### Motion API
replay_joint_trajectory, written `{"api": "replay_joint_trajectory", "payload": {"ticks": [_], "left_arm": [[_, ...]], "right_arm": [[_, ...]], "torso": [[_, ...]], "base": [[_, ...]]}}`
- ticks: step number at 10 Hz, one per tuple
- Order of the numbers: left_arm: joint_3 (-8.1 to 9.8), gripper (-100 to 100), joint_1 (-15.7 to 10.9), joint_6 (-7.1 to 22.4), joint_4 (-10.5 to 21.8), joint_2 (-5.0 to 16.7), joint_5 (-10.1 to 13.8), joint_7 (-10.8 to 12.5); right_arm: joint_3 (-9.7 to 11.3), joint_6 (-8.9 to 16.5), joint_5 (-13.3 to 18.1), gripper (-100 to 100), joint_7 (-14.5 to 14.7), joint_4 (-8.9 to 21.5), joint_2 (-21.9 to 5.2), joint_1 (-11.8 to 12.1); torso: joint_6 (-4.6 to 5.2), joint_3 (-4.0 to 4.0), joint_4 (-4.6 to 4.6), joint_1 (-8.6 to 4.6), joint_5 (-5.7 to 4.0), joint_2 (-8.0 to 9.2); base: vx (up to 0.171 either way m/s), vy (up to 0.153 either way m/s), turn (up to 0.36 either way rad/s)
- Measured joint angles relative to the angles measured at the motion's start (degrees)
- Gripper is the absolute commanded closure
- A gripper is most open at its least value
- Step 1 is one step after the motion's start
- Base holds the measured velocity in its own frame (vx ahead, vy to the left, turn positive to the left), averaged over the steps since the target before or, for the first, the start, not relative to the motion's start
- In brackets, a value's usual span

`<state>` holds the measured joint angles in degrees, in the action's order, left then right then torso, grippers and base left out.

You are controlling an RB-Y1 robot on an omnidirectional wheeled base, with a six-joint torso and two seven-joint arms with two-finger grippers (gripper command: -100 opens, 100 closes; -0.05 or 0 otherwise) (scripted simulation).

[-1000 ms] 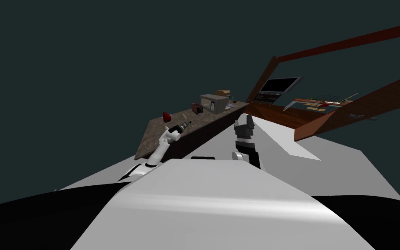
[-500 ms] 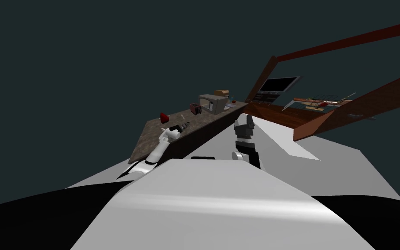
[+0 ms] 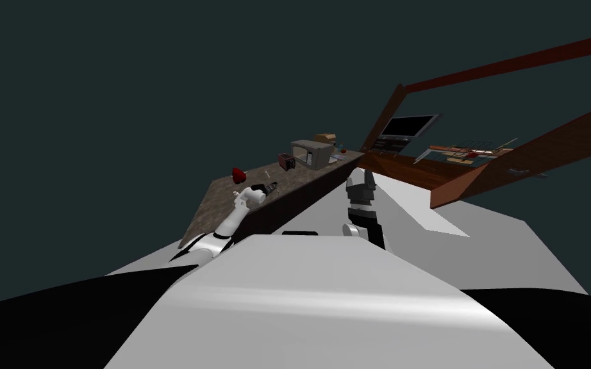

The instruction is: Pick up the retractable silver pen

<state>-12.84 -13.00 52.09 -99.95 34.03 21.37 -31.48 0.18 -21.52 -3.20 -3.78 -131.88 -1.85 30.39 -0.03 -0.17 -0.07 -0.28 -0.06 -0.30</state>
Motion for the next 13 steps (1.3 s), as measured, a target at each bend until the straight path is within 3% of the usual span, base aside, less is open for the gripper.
{"api": "replay_joint_trajectory", "payload": {"ticks": [13], "left_arm": [[-1.47,-100,-4.9,18.9,8.6,4.0,1.4,-2.8]], "right_arm": [[0.0,0.0,0.0,0,0.0,0.0,0.0,0.0]], "torso": [[-0.02,0.05,0.01,0.07,0.01,0.11]], "base": [[0.066,-0.059,-0.014]]}}
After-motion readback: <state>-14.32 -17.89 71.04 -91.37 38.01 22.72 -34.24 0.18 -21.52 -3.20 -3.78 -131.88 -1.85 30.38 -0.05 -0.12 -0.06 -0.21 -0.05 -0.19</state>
